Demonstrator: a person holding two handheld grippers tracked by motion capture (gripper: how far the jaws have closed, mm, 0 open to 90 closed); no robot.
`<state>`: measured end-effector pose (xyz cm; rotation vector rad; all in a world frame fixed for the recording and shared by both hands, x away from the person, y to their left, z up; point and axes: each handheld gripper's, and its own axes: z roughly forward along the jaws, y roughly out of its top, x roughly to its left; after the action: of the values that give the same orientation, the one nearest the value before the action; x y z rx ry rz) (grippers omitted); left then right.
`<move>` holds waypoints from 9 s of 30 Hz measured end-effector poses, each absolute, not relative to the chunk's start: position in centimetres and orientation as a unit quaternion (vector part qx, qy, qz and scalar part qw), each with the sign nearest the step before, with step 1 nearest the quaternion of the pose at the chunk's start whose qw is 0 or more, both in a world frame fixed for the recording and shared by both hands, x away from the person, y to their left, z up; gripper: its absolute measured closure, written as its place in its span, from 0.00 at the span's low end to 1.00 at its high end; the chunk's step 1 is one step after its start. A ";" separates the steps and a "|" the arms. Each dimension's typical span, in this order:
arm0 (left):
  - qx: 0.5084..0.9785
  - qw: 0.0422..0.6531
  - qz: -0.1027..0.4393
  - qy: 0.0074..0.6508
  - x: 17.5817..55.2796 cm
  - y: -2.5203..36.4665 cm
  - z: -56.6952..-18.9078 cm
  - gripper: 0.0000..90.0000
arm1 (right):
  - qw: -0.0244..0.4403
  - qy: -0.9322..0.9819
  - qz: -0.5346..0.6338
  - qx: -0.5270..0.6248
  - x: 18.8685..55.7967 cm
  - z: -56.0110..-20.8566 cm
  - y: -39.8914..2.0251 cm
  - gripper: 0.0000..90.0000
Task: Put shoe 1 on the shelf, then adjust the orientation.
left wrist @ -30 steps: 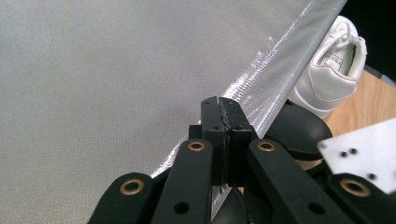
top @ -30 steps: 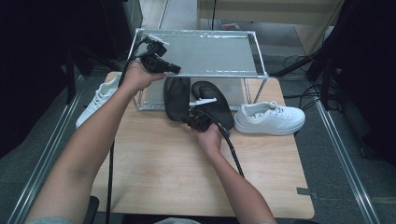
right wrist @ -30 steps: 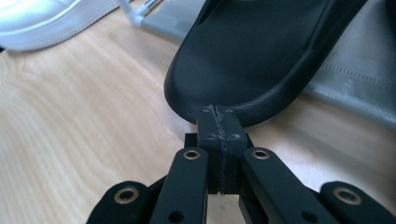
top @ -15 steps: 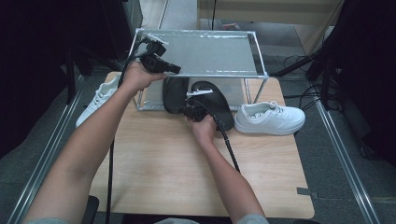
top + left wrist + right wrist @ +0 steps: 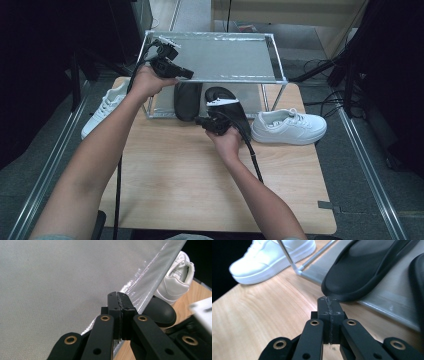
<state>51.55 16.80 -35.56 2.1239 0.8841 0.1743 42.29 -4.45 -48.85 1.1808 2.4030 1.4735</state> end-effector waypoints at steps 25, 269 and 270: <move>0.843 0.401 0.069 0.353 51.4 16.7 -35.5 1.00 | 0.089 0.799 0.452 0.387 37.5 -47.5 -16.0 1.00; 0.755 0.428 0.105 0.485 38.5 35.3 -45.2 0.43 | 0.094 0.789 0.465 0.390 33.2 -47.6 -21.4 0.51; 0.751 0.428 0.108 0.491 38.6 35.5 -45.2 0.43 | 0.094 0.789 0.464 0.391 33.1 -47.6 -21.5 0.51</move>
<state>38.62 35.53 -45.18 1.8756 1.2248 0.2696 33.14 -21.47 -47.60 1.1597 2.3415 1.3752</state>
